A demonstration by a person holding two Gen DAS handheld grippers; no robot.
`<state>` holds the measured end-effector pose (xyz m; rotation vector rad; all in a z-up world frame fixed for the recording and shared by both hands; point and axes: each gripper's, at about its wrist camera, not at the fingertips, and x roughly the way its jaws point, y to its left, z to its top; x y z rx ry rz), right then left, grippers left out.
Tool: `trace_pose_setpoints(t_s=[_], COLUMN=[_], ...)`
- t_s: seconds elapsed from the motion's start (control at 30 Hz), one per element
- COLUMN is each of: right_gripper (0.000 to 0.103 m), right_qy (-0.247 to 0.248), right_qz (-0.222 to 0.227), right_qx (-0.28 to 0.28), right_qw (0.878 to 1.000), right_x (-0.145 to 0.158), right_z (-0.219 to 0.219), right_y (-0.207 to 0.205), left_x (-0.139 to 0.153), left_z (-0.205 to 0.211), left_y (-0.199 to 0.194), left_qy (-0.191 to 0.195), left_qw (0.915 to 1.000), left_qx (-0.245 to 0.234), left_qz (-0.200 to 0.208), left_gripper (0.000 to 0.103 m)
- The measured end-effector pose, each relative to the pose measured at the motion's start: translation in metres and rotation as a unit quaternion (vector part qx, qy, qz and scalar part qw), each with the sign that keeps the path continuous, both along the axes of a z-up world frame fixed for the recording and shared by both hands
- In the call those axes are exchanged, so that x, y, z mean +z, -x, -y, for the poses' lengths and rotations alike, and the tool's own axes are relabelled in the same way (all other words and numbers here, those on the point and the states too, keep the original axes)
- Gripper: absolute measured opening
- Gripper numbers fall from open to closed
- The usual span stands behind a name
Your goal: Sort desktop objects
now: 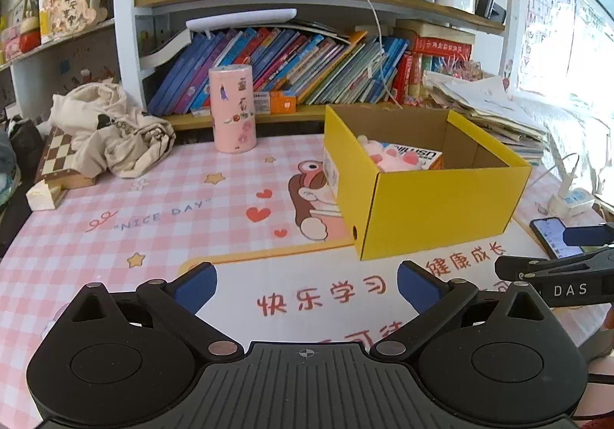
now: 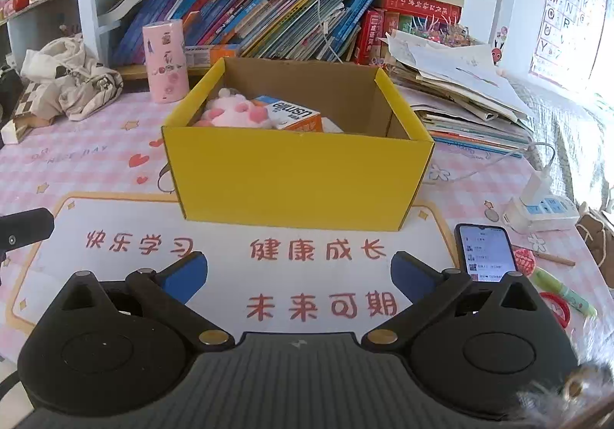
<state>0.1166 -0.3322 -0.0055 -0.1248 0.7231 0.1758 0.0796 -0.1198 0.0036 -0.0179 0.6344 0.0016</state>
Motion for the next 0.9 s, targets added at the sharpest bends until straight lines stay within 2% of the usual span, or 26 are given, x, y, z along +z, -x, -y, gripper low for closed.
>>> trace_pose_setpoints(t_s=[0.13, 0.5, 0.9], right_gripper=[0.103, 0.103, 0.103], right_qy=[0.015, 0.014, 0.015], right_qz=[-0.002, -0.014, -0.021], right_qx=[-0.002, -0.013, -0.009], right_qw=[1.0, 1.0, 1.0], right_x=[-0.002, -0.005, -0.007], right_z=[-0.007, -0.013, -0.02], right_y=[0.008, 0.021, 0.028], left_x=[-0.002, -0.012, -0.014], left_z=[-0.004, -0.009, -0.016], left_y=[0.005, 0.011, 0.019], left_qy=[0.003, 0.005, 0.008], left_qw=[1.0, 0.9993, 0.9993], left_qx=[0.0, -0.016, -0.02], left_qz=[-0.005, -0.034, -0.031], left_gripper=[0.102, 0.103, 0.103])
